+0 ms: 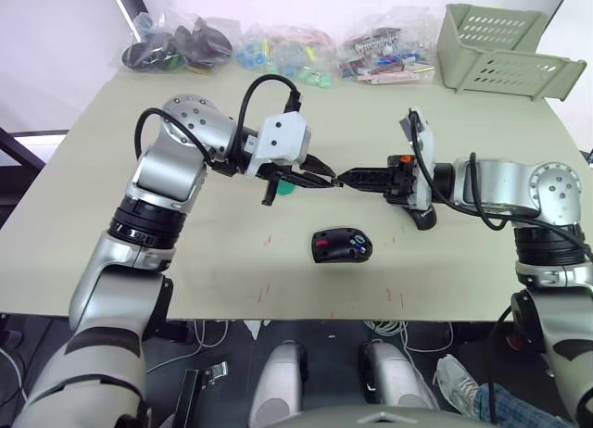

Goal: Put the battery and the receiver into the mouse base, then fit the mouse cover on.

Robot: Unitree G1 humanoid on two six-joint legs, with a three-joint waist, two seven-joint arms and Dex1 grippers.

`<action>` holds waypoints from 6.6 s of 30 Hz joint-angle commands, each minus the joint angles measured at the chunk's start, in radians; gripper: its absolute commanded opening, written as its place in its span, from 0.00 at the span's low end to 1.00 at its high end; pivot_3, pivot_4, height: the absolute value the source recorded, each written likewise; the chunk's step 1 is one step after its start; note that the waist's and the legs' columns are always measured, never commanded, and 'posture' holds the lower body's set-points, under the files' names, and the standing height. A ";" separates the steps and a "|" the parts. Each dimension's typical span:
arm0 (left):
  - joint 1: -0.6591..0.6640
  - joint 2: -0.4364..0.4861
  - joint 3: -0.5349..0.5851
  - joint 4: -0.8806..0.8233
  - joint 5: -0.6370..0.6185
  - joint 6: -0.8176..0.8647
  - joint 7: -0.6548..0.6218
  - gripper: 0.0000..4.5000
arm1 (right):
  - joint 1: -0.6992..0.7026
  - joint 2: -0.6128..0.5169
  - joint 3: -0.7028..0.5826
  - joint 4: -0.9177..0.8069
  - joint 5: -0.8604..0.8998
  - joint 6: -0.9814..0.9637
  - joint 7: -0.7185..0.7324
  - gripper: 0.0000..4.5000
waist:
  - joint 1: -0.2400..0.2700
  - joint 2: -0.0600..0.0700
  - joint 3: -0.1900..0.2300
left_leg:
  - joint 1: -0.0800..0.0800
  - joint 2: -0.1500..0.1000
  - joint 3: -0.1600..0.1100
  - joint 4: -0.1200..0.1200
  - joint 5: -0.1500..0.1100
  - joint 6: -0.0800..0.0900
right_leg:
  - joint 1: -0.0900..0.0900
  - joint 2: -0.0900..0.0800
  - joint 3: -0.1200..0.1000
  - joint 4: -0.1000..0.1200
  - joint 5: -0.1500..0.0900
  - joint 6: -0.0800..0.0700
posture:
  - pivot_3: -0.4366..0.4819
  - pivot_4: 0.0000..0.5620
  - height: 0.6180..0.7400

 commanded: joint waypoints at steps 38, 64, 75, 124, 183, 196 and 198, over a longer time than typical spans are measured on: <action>-0.025 -0.017 0.027 -0.001 0.013 -0.031 0.005 0.02 | 0.030 0.024 -0.061 -0.044 0.032 0.008 -0.024 0.23 | -0.018 0.000 0.000 | 0.000 0.000 0.000 0.000 0.000 0.000 | 0.000 0.000 0.000 0.001 0.000 0.000 | 0.48 0.27 1.00; 0.000 -0.012 0.041 -0.026 -0.018 0.008 -0.007 0.19 | 0.030 0.024 -0.054 -0.048 0.032 0.009 -0.019 0.00 | -0.018 0.000 0.000 | 0.000 0.000 -0.001 0.000 0.000 0.000 | 0.000 0.000 0.000 0.001 0.000 0.000 | 0.48 0.27 1.00; 0.204 0.050 0.149 -0.180 -0.212 0.363 0.042 0.98 | -0.077 -0.284 0.127 -0.103 0.032 0.148 0.069 0.00 | -0.018 0.006 0.004 | 0.000 0.001 0.000 0.000 0.000 0.000 | 0.000 -0.001 0.001 0.001 0.000 0.000 | 0.48 0.27 1.00; 0.363 -0.097 -0.052 -0.080 0.033 0.075 0.198 0.98 | -0.907 -0.126 1.134 0.051 -1.394 0.196 1.676 0.00 | -0.015 0.009 0.008 | -0.015 -0.001 -0.002 0.007 0.000 0.000 | -0.017 -0.001 -0.004 0.009 0.001 -0.001 | 0.48 0.27 1.00; 0.343 -0.188 -0.084 -0.014 0.106 0.042 0.196 0.68 | -0.713 0.017 0.971 0.279 -1.348 0.311 1.381 0.00 | -0.015 0.009 0.007 | -0.015 -0.002 -0.004 0.014 0.000 0.000 | -0.016 -0.001 -0.004 0.018 0.001 -0.001 | 0.48 0.27 1.00; 0.345 -0.189 -0.086 -0.017 0.109 0.054 0.197 0.68 | -0.690 0.016 0.964 0.301 -1.275 0.311 1.303 0.00 | -0.015 0.009 0.007 | -0.015 -0.002 -0.004 0.014 0.000 0.000 | -0.016 -0.001 -0.005 0.018 0.001 -0.001 | 0.48 0.27 1.00; 0.349 -0.188 -0.087 -0.023 0.110 0.058 0.200 0.68 | -0.688 0.018 0.962 0.302 -1.266 0.311 1.291 0.00 | -0.015 0.009 0.007 | -0.015 -0.002 -0.004 0.014 0.000 0.000 | -0.016 -0.001 -0.005 0.018 0.001 -0.001 | 0.48 0.27 1.00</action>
